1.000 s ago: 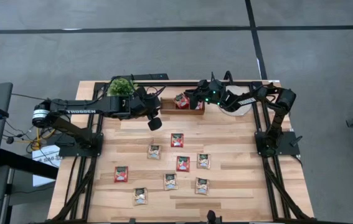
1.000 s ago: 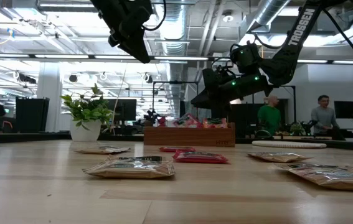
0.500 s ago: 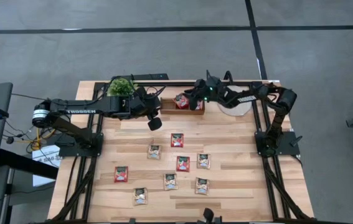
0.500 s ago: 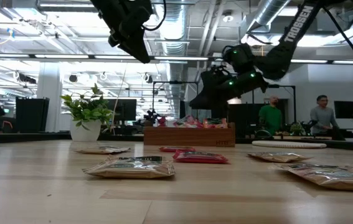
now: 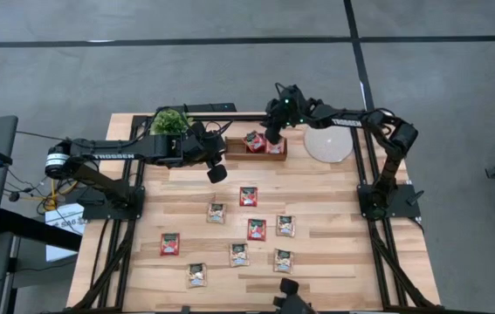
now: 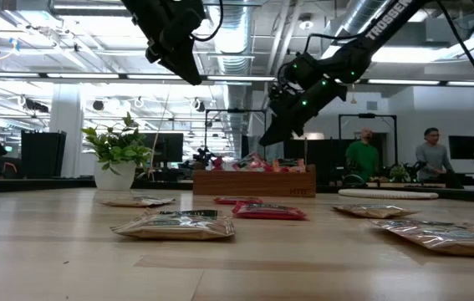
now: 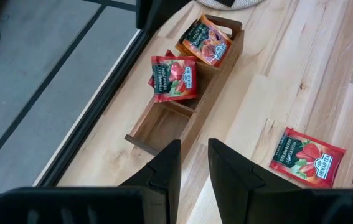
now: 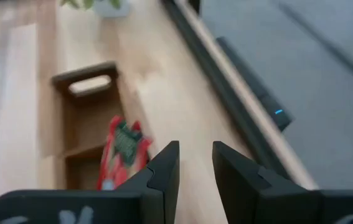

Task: Pick & Place Tea
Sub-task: Put the red tea bag into the middle section of the wooden organizer

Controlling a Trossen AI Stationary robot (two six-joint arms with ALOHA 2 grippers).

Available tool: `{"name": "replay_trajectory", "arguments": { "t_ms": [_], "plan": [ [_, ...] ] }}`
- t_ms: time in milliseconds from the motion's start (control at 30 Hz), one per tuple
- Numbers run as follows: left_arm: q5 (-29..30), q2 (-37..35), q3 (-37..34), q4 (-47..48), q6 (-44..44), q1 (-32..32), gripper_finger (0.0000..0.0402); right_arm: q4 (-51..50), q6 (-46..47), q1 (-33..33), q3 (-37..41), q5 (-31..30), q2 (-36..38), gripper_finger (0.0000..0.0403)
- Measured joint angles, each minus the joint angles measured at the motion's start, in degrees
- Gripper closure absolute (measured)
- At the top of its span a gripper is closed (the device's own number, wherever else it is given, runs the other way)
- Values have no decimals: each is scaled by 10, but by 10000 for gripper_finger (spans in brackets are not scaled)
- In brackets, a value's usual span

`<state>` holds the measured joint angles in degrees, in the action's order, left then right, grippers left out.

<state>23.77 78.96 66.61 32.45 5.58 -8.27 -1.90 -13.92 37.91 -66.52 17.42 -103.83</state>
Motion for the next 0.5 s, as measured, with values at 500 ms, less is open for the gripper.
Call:
{"name": "replay_trajectory", "arguments": {
  "t_ms": [500],
  "plan": [
    [0, 0, 0, -16, -17, 0, 328, -19, -1, -2, -2, 81, -5, 314]
  ]
}}
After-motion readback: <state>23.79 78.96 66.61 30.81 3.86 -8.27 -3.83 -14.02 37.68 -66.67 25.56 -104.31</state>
